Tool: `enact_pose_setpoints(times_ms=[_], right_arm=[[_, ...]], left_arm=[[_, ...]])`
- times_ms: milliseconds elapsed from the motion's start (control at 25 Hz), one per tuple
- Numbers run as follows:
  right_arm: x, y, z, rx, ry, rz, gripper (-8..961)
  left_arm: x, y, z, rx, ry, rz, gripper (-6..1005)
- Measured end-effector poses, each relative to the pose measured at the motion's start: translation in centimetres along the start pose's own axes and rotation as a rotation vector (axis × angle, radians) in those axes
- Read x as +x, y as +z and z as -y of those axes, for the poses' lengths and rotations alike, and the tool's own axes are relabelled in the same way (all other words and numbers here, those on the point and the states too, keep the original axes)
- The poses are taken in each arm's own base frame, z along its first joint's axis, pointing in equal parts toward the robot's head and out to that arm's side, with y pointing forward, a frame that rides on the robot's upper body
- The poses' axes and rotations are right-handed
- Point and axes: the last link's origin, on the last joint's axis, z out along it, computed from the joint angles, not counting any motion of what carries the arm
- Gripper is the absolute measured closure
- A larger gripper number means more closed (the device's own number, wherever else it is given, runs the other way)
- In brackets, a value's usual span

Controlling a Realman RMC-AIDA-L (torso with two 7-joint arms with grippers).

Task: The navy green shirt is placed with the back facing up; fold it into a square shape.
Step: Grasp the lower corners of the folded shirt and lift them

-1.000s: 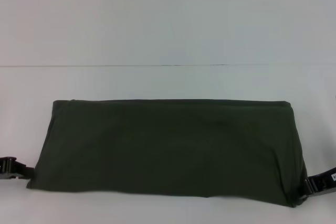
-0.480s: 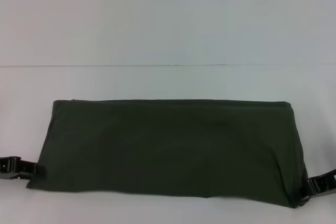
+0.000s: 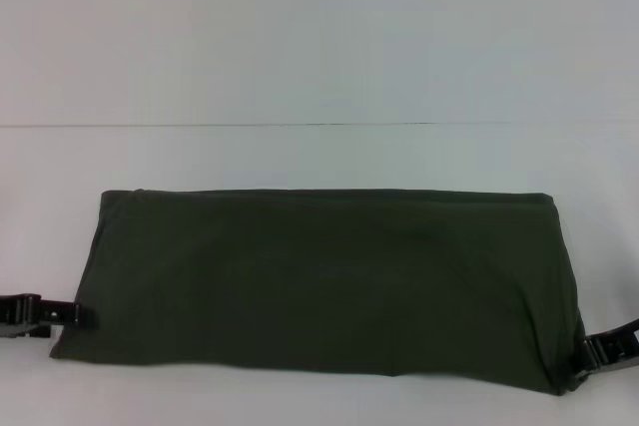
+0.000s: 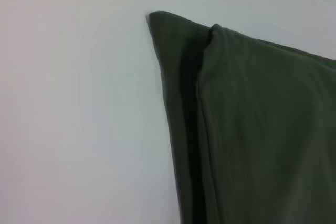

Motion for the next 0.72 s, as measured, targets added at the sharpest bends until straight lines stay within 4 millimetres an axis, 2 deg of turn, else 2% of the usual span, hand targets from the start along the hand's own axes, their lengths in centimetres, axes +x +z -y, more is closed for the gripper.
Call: enact_pose_setpoints(times_ms=[240,560,720], right_arm=[[0.0,0.0,0.0,0.001,0.002,0.003,923],[0.0,-0.1,0.2,0.004,0.005,0.007,923],[0.0,-0.2,0.2,0.005,0.006,0.009,923]], left_arm=[[-0.1,0.5,-0.7,-0.028,0.008,0.015,204],[-0.1,1.2,-1.9,-0.07,0.019,0.046,210],[-0.1,1.2,-1.8,-0.067,0.014,0.047,214]])
